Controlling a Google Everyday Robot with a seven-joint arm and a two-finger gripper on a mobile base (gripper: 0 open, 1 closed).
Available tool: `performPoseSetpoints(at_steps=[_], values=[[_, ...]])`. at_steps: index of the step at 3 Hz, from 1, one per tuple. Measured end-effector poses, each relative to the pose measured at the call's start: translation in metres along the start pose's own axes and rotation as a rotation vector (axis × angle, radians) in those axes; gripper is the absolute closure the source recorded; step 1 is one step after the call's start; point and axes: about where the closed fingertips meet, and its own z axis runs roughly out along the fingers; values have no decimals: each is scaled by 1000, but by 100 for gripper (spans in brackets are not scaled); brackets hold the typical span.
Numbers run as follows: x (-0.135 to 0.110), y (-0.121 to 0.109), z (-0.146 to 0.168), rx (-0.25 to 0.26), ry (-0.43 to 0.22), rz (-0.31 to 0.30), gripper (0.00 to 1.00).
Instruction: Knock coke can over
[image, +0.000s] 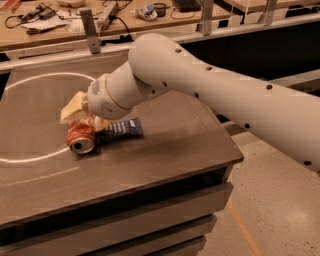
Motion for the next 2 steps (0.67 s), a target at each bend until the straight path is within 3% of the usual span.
performPoseSetpoints(at_steps=[1, 2], values=[[-1, -8, -12, 17, 32, -11, 0], [-5, -8, -23, 57, 64, 2, 0]])
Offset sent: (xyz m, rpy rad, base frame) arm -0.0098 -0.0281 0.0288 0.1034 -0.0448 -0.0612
